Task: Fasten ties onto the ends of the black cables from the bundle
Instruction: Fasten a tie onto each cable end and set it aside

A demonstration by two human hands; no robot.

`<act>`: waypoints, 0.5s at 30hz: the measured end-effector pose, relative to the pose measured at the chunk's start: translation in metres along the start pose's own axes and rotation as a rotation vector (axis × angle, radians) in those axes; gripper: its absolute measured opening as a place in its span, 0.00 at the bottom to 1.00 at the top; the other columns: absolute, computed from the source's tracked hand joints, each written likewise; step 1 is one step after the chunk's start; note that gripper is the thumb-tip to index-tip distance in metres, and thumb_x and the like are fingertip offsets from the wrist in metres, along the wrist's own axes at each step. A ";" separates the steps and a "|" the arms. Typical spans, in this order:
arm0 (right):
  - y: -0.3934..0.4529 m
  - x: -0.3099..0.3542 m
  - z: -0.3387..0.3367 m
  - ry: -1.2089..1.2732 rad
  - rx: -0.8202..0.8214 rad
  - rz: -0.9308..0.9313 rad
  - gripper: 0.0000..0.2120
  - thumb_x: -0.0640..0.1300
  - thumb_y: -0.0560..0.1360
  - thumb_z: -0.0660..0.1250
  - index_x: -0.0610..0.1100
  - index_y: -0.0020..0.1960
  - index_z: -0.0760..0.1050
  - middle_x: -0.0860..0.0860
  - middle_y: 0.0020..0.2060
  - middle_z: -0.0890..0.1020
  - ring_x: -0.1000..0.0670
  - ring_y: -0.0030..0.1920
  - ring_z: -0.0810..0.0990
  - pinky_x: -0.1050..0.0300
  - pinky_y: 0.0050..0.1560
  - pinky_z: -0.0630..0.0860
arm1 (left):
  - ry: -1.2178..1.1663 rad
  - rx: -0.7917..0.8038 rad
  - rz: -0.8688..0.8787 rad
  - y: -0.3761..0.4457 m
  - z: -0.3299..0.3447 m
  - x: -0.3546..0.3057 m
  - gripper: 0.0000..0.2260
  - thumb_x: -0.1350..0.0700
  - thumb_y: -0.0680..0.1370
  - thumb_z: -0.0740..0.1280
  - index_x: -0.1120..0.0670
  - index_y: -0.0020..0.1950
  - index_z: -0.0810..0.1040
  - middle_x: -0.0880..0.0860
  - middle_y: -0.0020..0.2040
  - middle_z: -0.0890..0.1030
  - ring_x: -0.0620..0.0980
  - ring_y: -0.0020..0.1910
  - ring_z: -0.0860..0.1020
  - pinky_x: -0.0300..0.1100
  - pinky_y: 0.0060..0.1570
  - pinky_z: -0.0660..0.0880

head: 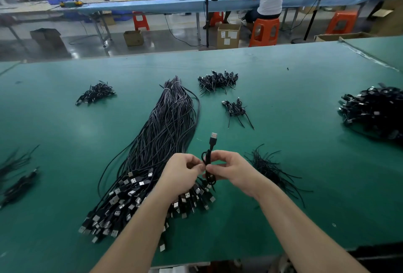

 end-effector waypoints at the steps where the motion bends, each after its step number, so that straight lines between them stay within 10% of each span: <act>1: 0.001 -0.001 -0.001 -0.009 0.025 0.013 0.08 0.35 0.78 0.70 0.44 0.53 0.81 0.50 0.48 0.86 0.48 0.49 0.85 0.54 0.54 0.81 | -0.009 0.017 -0.005 0.000 0.001 0.000 0.06 0.55 0.79 0.71 0.50 0.42 0.83 0.40 0.29 0.79 0.32 0.26 0.73 0.27 0.28 0.67; 15: 0.002 0.020 -0.001 -0.576 0.142 -0.024 0.07 0.43 0.78 0.71 0.54 0.49 0.75 0.57 0.45 0.83 0.52 0.50 0.83 0.50 0.58 0.79 | -0.031 0.066 -0.049 -0.002 0.006 0.006 0.06 0.57 0.79 0.72 0.50 0.42 0.84 0.42 0.31 0.81 0.37 0.29 0.74 0.28 0.28 0.68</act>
Point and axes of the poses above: each hand's wrist, its own y-axis towards the middle knuckle, its own z-axis out of the palm, x = y × z, the point moved 4 cm from there along y, towards the middle knuckle
